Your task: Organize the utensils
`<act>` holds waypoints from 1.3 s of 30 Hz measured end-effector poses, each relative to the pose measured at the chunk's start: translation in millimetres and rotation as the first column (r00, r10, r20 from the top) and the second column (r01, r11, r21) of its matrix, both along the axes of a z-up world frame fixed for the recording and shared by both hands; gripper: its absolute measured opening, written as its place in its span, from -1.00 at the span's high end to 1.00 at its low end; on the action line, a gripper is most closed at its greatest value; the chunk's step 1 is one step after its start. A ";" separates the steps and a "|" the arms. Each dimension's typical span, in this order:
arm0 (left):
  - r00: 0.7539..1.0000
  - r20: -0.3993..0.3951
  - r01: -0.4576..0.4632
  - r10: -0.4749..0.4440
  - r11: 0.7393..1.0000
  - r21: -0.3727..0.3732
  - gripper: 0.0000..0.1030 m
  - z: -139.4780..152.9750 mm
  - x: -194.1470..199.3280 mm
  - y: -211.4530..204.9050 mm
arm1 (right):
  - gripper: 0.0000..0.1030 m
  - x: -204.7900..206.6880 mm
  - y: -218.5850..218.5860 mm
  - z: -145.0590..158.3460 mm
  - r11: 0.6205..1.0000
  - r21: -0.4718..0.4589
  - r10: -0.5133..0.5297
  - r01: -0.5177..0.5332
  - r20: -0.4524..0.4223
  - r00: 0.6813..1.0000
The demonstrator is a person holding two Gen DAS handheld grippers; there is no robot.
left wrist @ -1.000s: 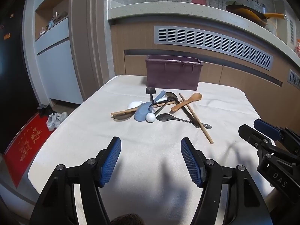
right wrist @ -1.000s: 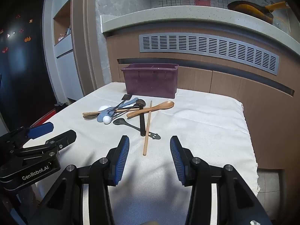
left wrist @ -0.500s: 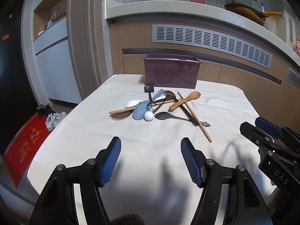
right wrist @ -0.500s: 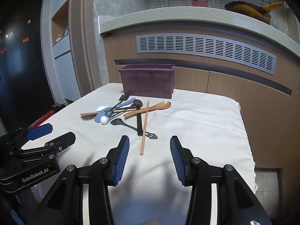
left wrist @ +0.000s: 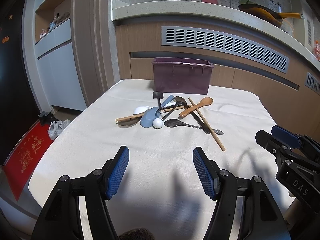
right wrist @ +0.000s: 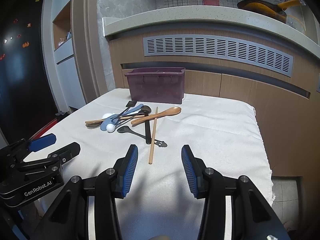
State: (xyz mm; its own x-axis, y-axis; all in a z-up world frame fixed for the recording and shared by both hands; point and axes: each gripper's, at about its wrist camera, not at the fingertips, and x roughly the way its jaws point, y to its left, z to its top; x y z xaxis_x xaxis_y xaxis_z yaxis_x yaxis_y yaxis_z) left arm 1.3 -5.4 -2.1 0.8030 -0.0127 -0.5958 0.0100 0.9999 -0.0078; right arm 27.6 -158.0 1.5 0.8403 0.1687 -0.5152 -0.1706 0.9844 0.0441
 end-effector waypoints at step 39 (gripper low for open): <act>1.000 0.021 0.003 -0.003 1.000 -0.011 -0.29 5.0 1.1 -0.7 | 0.16 -1.5 0.4 -0.3 1.000 0.004 -0.008 0.008 0.000 1.000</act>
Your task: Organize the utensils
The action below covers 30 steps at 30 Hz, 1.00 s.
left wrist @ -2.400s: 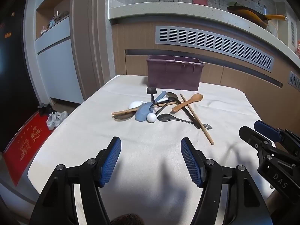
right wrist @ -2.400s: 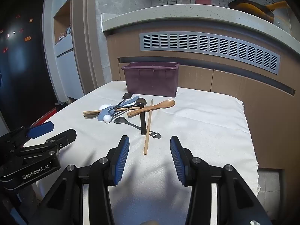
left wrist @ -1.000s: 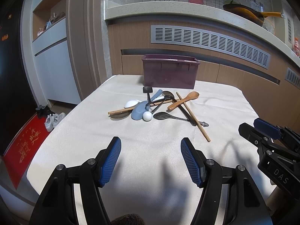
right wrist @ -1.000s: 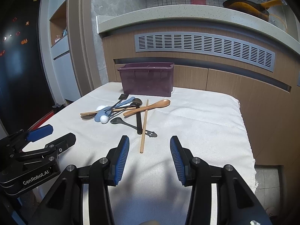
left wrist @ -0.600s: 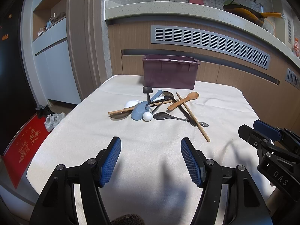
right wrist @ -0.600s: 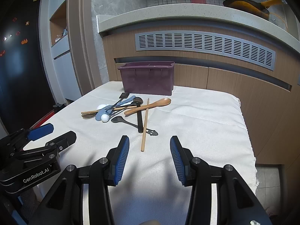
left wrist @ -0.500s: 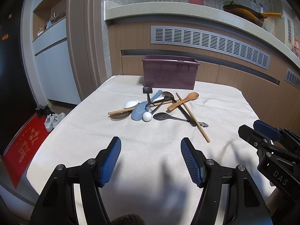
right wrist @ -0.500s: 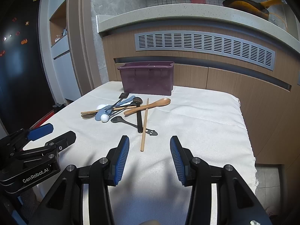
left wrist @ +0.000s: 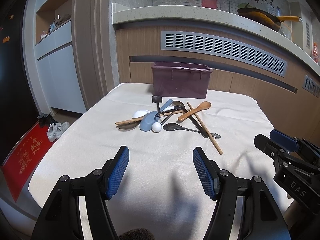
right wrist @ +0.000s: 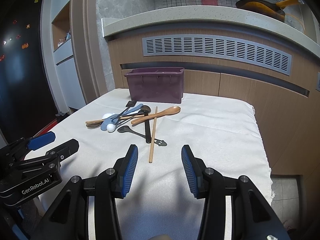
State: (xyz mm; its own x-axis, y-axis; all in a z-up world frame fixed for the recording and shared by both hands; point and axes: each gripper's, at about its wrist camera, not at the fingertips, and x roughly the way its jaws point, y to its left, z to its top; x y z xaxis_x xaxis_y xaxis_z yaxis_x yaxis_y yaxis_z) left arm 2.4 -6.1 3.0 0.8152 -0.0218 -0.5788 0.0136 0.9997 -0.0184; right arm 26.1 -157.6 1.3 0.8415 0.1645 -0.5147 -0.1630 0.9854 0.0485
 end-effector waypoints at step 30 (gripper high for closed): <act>0.999 0.003 0.054 -0.055 0.998 0.033 -0.29 13.2 49.1 5.7 | 0.16 22.7 -0.8 8.8 0.998 -0.061 0.014 -0.014 0.007 1.000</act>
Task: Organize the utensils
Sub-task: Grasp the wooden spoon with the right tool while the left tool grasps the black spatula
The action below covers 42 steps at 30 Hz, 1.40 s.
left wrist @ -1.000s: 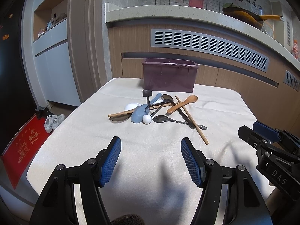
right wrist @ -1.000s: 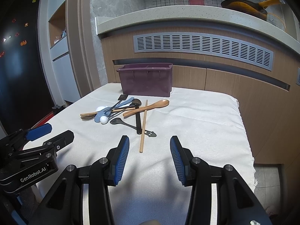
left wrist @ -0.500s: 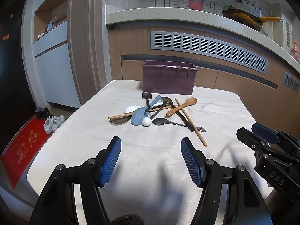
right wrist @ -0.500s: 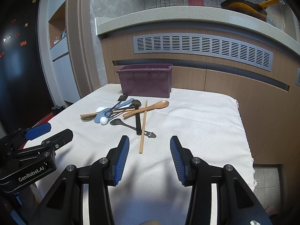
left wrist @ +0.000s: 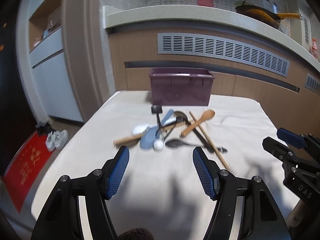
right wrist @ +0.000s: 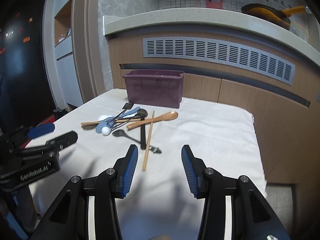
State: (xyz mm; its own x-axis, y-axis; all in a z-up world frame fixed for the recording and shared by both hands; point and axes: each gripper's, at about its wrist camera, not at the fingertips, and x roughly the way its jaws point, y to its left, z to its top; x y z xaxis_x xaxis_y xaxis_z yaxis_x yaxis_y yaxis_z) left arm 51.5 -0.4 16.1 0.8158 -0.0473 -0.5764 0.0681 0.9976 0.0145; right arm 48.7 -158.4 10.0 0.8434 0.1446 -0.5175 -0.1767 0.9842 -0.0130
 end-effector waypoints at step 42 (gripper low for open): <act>0.934 -0.302 0.118 -0.188 0.964 -0.238 -0.30 -45.4 210.7 49.9 | 0.45 210.0 10.8 -48.4 0.997 -0.017 -0.077 0.076 -0.324 0.943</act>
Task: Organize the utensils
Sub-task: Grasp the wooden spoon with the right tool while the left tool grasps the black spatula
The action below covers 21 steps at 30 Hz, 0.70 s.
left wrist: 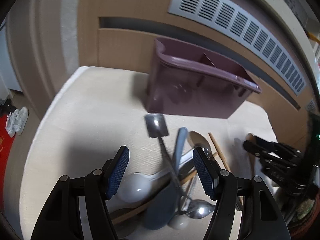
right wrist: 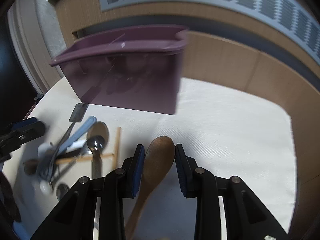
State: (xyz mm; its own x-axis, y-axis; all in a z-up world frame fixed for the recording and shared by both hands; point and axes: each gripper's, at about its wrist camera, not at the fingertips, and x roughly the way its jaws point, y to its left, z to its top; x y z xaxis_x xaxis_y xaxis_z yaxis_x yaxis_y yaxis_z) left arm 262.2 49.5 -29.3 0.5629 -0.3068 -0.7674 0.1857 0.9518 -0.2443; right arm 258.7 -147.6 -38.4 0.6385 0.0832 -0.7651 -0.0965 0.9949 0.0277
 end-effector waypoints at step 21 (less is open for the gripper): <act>0.980 -0.064 -0.168 0.187 0.959 0.228 -0.23 -29.2 65.1 -44.1 | 0.45 -58.1 -26.7 16.1 0.996 0.039 0.070 -0.076 0.148 0.987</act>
State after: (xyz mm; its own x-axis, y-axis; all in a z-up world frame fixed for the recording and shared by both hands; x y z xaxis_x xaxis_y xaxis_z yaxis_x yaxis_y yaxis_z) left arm 327.3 5.5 -58.5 0.5232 -0.0253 -0.8518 -0.0035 0.9995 -0.0318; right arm 200.7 -174.3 -22.3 0.7343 0.1655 -0.6584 -0.1751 0.9832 0.0518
